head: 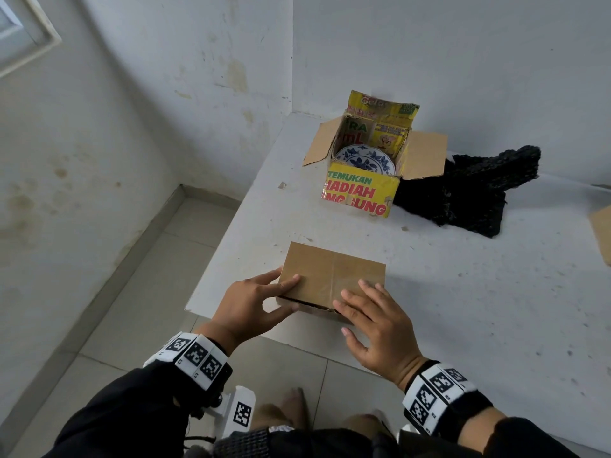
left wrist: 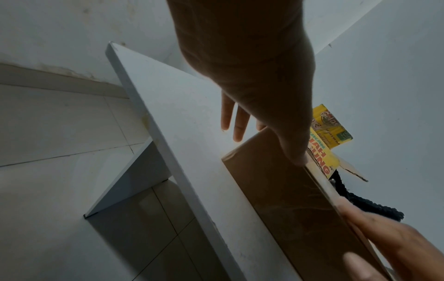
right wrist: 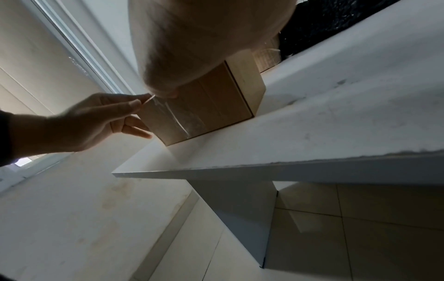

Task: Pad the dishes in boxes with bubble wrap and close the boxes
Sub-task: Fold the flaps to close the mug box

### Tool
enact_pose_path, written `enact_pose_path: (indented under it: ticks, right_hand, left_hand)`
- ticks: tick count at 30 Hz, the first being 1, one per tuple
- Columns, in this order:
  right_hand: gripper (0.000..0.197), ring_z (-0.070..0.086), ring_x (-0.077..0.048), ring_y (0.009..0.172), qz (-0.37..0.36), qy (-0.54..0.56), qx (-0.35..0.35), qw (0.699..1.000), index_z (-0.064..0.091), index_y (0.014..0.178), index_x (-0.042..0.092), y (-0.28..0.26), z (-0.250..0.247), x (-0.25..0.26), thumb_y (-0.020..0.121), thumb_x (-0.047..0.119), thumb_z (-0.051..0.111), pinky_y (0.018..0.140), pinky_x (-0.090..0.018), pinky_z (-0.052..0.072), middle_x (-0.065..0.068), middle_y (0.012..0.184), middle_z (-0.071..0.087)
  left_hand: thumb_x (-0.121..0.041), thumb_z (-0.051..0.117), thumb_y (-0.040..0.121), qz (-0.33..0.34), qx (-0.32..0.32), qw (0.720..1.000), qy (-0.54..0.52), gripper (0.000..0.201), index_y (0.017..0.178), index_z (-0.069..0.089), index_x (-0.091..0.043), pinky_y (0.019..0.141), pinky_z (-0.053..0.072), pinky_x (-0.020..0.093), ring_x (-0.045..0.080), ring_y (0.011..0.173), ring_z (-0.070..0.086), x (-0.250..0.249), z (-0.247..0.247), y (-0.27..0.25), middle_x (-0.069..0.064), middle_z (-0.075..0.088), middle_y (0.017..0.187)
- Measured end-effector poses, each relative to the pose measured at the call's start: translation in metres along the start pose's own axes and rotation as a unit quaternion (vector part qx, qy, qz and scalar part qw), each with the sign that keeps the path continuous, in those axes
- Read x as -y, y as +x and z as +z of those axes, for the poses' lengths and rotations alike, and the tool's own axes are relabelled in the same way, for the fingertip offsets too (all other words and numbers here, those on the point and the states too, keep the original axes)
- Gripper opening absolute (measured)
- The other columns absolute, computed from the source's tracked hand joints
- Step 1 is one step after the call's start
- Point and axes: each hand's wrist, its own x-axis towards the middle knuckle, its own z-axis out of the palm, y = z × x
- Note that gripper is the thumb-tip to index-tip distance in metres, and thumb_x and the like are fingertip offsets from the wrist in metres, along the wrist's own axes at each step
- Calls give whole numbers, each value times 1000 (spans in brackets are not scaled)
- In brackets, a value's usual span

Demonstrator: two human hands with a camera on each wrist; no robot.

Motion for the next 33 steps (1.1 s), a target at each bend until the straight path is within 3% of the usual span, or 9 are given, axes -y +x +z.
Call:
enact_pose_path:
  ticks: [3, 6, 9, 12, 15, 20, 25, 28, 33]
  right_hand:
    - [33, 56, -23, 102, 31, 11, -17, 999, 66, 106, 31, 15, -2, 7, 77, 46, 65, 87, -44, 45, 5, 98, 66]
    - [29, 48, -14, 84, 80, 10, -14, 997, 65, 95, 36, 32, -3, 17, 72, 54, 67, 78, -32, 33, 9, 84, 56]
    - [16, 48, -13, 82, 102, 12, -13, 995, 66, 81, 35, 35, -3, 23, 71, 48, 69, 78, -31, 27, 12, 82, 55]
    - [8, 49, -15, 80, 113, 11, -16, 993, 65, 73, 32, 37, -3, 28, 71, 39, 69, 79, -32, 29, 12, 79, 55]
    - [10, 49, -17, 77, 127, 6, -2, 992, 63, 67, 29, 42, -5, 32, 67, 30, 73, 75, -34, 33, 11, 77, 54]
    - [23, 48, -21, 73, 153, 19, 25, 988, 60, 64, 24, 50, -10, 37, 60, 15, 82, 64, -37, 43, 7, 74, 54]
    - [27, 46, -19, 69, 176, 38, 49, 982, 58, 65, 23, 57, -16, 36, 62, 12, 82, 62, -43, 48, 5, 72, 54]
    - [21, 49, -22, 71, 186, 52, 75, 978, 58, 69, 21, 63, -20, 32, 70, 12, 76, 67, -40, 45, 2, 76, 56]
    - [18, 51, -23, 70, 171, 38, 85, 981, 57, 72, 16, 66, -22, 31, 73, 8, 73, 59, -30, 39, -1, 77, 56]
  left_hand:
    - [-61, 55, 75, -1, 16, 1000, 22, 53, 125, 58, -42, 71, 53, 23, 16, 90, 71, 1, -1, 1, -7, 62, 127]
    - [-60, 54, 75, -12, 15, 1000, 18, 53, 124, 58, -42, 71, 54, 25, 18, 92, 70, 0, -1, 2, -6, 64, 125]
    - [-61, 54, 73, -19, 13, 1000, 18, 53, 123, 59, -43, 71, 54, 26, 19, 91, 70, 0, 1, 2, -6, 64, 124]
    - [-63, 56, 71, -31, 4, 999, 7, 53, 121, 61, -44, 73, 54, 25, 17, 93, 69, 0, 2, 3, -8, 65, 124]
    - [-63, 59, 69, -32, 1, 999, -4, 54, 119, 63, -43, 68, 55, 23, 14, 85, 69, -2, 1, 5, -12, 64, 123]
    - [-51, 74, 66, -34, -31, 999, -6, 51, 115, 67, -39, 62, 55, 24, 9, 79, 69, -10, 2, 7, -15, 66, 119]
    - [-44, 71, 67, -39, -32, 999, 9, 55, 121, 62, -40, 61, 53, 23, 12, 78, 70, -12, 2, 11, -15, 65, 120]
    - [-38, 73, 68, -35, -31, 999, 24, 61, 126, 57, -40, 62, 49, 22, 15, 77, 70, -12, 2, 14, -12, 66, 120]
    - [-32, 78, 67, -20, -43, 998, 40, 65, 128, 56, -39, 57, 48, 21, 17, 69, 68, -11, 6, 13, -10, 70, 113]
